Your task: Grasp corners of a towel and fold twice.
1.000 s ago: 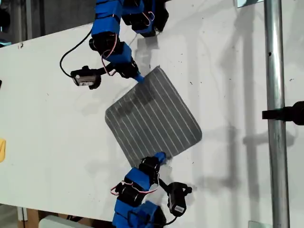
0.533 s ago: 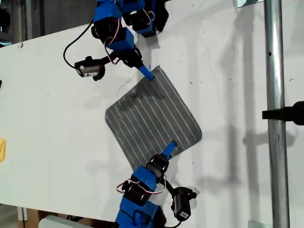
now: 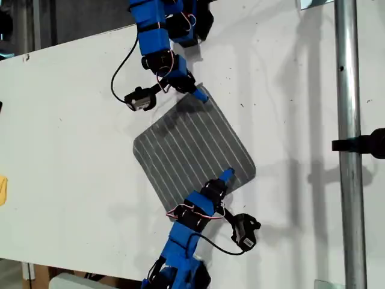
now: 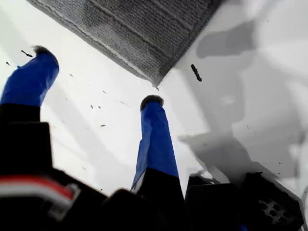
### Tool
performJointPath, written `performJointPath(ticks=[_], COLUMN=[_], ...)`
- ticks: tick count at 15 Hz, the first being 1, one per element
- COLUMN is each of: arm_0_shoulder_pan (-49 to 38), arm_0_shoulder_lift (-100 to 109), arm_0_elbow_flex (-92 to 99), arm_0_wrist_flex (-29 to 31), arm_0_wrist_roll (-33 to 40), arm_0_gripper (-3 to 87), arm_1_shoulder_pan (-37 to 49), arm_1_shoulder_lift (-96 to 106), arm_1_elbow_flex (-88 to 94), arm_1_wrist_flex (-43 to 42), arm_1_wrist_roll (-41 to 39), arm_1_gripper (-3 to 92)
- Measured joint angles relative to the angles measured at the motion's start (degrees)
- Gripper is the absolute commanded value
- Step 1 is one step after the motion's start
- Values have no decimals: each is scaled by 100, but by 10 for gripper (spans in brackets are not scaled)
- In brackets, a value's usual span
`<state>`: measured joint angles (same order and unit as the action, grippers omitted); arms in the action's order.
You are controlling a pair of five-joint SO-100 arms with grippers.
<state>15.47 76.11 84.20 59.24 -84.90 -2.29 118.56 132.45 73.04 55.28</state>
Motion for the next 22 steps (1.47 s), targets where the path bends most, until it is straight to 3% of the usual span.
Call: performJointPath(ticks=[5, 9, 10, 16, 22], arm_0_shoulder_pan=[-26, -26, -26, -44, -44], arm_0_shoulder_lift=[-721, -879, -896, -1116, -2479], arm_0_elbow_flex=[-782, -853, -853, -914, -2742], arm_0_wrist_flex=[105, 114, 114, 114, 413], arm_0_wrist_roll=[-132, -246, -246, -229, -9], arm_0_gripper=[227, 225, 222, 231, 225], arm_1_shoulder_pan=[167, 255, 237, 158, 158], arm_1_shoulder_lift=[-1222, -1521, -1705, -2725, -2760], arm_1_elbow_flex=[360, 272, 88, -914, -932], arm_1_wrist_flex=[-1090, -1204, -1266, -1046, -1028], arm_1_wrist_roll=[-88, -141, -149, -158, -158], arm_1_gripper=[303, 18, -3, -3, -3])
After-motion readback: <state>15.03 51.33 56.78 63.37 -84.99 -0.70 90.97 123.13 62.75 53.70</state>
